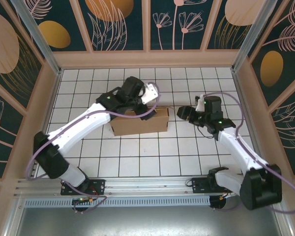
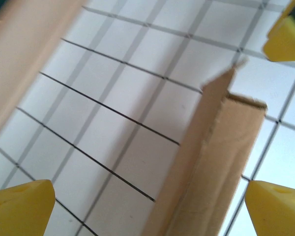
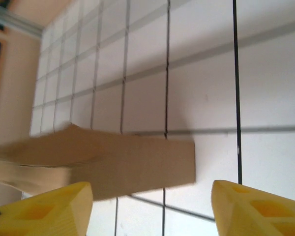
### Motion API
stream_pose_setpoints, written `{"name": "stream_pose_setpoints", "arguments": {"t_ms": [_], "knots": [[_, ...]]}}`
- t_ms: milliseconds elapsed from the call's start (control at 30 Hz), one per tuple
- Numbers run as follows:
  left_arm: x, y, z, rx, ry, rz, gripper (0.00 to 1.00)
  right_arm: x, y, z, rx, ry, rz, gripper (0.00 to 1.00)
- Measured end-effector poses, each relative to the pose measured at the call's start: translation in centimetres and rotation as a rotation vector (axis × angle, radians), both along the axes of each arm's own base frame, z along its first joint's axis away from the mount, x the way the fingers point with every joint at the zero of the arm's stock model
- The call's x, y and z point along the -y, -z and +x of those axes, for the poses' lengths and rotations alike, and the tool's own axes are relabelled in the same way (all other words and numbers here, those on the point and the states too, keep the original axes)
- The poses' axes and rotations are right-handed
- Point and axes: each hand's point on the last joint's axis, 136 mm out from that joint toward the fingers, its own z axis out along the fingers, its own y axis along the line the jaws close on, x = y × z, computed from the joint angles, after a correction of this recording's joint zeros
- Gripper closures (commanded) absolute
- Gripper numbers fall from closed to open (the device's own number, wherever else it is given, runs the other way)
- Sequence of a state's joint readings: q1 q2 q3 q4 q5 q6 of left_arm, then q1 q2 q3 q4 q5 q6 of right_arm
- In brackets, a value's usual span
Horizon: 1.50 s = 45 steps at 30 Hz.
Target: Fold the paper box
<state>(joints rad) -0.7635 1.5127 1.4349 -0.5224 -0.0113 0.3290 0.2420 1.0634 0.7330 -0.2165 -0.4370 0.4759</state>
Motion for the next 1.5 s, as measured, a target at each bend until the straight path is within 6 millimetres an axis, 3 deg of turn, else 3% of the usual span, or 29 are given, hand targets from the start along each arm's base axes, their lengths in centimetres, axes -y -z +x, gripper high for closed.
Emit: {"name": "stream_pose_setpoints", "arguments": {"t_ms": [100,167,233,333,500,767,900,1000,1300,1500], "knots": [[-2.6,-4.2,-0.8,0.095,-0.061,-0.127,0.04,0.7,-5.5,0.0,0.246,-0.008,-0.046,0.43],[-4.8,-6.4,-1.8,0.144,-0.095,-0.196,0.08,0.5,-8.1,-0.4,0.394,-0.052,-0.095,0.42],[-7.1,-7.8,-2.9,0.188,-0.130,-0.243,0.12,-0.2,-9.6,-0.7,0.536,-0.135,-0.174,0.43],[-9.5,-8.1,-3.8,0.217,-0.184,-0.262,0.22,-1.4,-10.1,-0.7,0.702,-0.284,-0.318,0.47],[-12.6,-6.2,-4.4,0.227,-0.279,-0.158,0.38,-3.2,-8.2,-0.6,0.893,-0.533,-0.524,0.50],[-16.6,-3.3,-6.8,0.197,-0.298,0.070,0.39,-4.7,-7.8,-0.5,1.057,-0.687,-0.590,0.51],[-18.0,0.4,-7.8,0.134,-0.276,0.190,0.41,-5.3,-7.5,0.1,1.101,-0.728,-0.611,0.52],[-18.8,2.6,-7.2,0.079,-0.283,0.261,0.44,-6.0,-7.0,0.7,1.091,-0.754,-0.606,0.53],[-19.7,6.5,-4.8,-0.037,-0.319,0.351,0.51,-7.5,-7.6,0.5,1.130,-0.770,-0.594,0.57],[-19.7,7.4,-3.7,-0.069,-0.343,0.336,0.63,-7.0,-7.5,1.3,1.107,-0.728,-0.631,0.60]]}}
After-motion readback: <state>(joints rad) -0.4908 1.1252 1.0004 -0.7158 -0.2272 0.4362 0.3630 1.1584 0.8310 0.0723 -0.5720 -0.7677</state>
